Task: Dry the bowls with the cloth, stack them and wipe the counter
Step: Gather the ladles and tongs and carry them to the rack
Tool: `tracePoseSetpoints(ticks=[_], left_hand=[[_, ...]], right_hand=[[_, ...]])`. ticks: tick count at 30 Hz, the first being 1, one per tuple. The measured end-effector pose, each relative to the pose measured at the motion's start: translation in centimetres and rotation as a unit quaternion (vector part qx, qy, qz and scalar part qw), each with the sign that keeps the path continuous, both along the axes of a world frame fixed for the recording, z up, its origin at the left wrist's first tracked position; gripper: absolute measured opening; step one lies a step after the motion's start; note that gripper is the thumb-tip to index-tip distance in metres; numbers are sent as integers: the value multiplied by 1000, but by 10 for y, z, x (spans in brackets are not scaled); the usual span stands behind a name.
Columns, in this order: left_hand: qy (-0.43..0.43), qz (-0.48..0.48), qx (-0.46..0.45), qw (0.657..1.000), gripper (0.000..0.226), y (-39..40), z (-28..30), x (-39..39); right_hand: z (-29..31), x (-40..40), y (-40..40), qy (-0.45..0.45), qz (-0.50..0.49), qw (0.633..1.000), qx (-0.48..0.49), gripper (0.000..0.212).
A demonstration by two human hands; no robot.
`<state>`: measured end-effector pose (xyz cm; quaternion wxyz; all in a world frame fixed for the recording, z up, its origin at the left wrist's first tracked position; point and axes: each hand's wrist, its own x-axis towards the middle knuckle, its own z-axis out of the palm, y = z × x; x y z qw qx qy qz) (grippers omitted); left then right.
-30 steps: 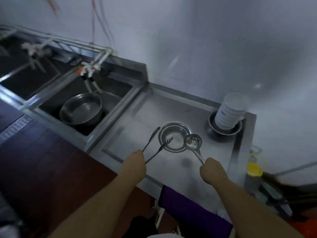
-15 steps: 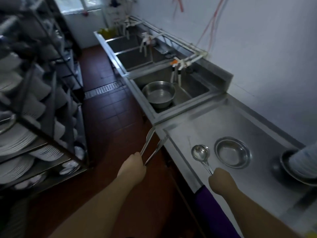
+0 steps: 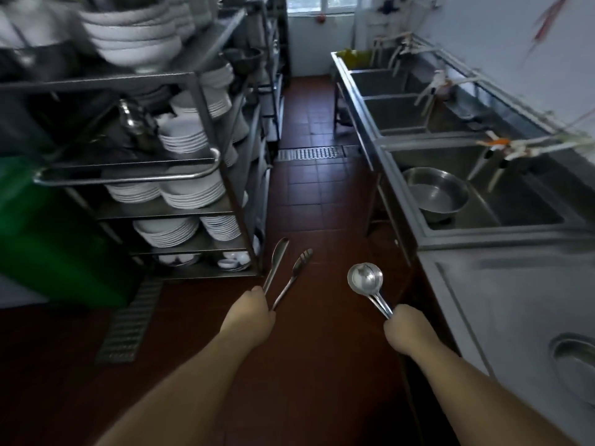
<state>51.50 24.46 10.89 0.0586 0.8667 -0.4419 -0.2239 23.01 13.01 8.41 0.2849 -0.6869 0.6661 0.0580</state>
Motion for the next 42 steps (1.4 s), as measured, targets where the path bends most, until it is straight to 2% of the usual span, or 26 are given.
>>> tracePoseSetpoints(ticks=[5,12,21,25,29,34,42], left_hand=[[-1,47,-18,999,29,41,1,89],[-5,125,-41,991,38,100,10,205],[-18,232,-30,972,39,141,14,323],[-17,261,-16,965,36,125,19,367],[-18,291,-15,956,30,84,33,414],[-21,337,-22,941,29,35,49,459],[-23,354,-27,935,22,-25,58,544]], right_hand=[[12,112,21,-9,45,999,-17,3],[23,265,42,-30,130,991,-31,11],[43,445,43,-76,251,964,-39,17],[48,509,17,-94,290,952,-39,21],[55,569,-32,-107,316,942,-35,16],[77,637,-100,-123,349,927,-51,19],[91,721,-167,-115,349,929,-51,27]])
